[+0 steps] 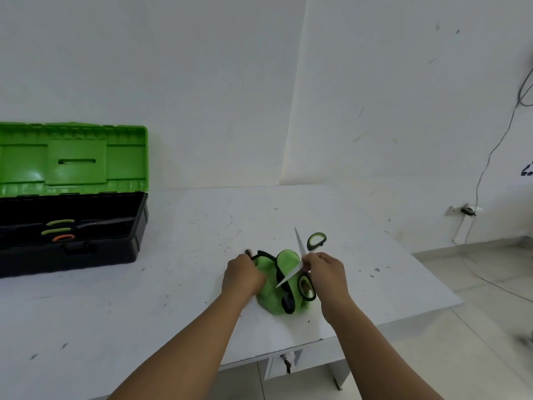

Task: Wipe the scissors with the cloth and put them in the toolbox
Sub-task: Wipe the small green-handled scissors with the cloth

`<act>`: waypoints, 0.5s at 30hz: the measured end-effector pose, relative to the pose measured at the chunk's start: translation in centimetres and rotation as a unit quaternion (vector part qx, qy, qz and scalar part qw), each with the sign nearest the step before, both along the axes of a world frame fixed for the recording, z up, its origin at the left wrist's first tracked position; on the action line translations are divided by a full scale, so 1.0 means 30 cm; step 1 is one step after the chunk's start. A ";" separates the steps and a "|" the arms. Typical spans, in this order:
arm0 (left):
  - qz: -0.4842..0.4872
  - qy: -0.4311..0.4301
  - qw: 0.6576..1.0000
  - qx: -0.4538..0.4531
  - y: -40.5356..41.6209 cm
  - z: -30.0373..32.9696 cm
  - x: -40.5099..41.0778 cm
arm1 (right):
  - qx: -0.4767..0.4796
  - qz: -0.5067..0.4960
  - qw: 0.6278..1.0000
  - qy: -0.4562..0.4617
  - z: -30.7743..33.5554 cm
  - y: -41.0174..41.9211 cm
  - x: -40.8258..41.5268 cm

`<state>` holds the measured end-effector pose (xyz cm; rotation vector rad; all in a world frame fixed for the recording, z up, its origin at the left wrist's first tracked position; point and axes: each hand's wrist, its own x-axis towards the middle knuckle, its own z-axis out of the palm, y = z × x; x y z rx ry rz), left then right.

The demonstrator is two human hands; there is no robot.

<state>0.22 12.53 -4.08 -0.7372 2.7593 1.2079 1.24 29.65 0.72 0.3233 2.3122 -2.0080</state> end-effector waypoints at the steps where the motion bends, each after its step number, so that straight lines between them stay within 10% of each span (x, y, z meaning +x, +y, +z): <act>1: 0.009 0.002 1.000 0.010 -0.010 0.005 0.000 | 0.009 0.006 1.000 0.004 -0.009 0.001 0.003; 8: 0.085 0.155 0.940 0.293 -0.083 0.117 0.005 | 0.022 0.040 0.992 0.116 0.038 -0.102 0.005; 15: 0.059 0.202 0.772 0.600 -0.124 0.141 0.091 | -0.031 0.089 0.993 0.074 -0.023 -0.225 0.010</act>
